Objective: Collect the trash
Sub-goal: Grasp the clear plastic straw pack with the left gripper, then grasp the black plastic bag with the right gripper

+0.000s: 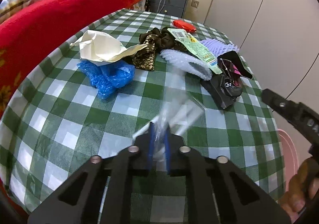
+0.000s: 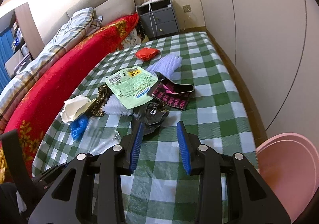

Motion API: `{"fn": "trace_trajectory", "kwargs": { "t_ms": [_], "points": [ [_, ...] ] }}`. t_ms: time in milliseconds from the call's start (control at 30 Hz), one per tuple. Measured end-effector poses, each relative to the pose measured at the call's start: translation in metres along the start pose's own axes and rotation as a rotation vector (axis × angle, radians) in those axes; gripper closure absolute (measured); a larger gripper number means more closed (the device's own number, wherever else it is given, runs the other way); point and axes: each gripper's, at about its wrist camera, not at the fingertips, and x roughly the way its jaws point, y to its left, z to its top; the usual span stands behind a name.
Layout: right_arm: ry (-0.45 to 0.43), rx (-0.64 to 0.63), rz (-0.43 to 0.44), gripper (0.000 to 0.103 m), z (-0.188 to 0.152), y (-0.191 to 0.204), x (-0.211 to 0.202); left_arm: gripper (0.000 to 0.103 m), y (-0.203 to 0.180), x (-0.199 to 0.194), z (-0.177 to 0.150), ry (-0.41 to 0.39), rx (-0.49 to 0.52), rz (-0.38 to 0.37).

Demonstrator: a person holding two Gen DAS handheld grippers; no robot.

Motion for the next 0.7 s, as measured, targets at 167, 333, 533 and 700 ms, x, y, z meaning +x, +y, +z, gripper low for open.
{"fn": "trace_trajectory", "kwargs": {
  "t_ms": [167, 333, 533, 700],
  "points": [
    [0.024, 0.027, 0.005, 0.067, 0.002, -0.002, 0.02, 0.101, -0.002, -0.001, 0.004, -0.015, 0.0, -0.01],
    [0.051, 0.056, 0.011, 0.067, 0.005, -0.005, 0.04, 0.101, -0.002, 0.001, 0.006, -0.014, -0.003, -0.016],
    [0.083, 0.076, 0.008, 0.067, 0.007, -0.007, 0.058, 0.101, -0.003, 0.002, 0.007, -0.016, -0.002, -0.029],
    [0.08, 0.06, -0.002, 0.068, 0.008, -0.004, 0.06, 0.101, -0.004, 0.003, 0.008, -0.016, -0.005, -0.038]
  ]
}}
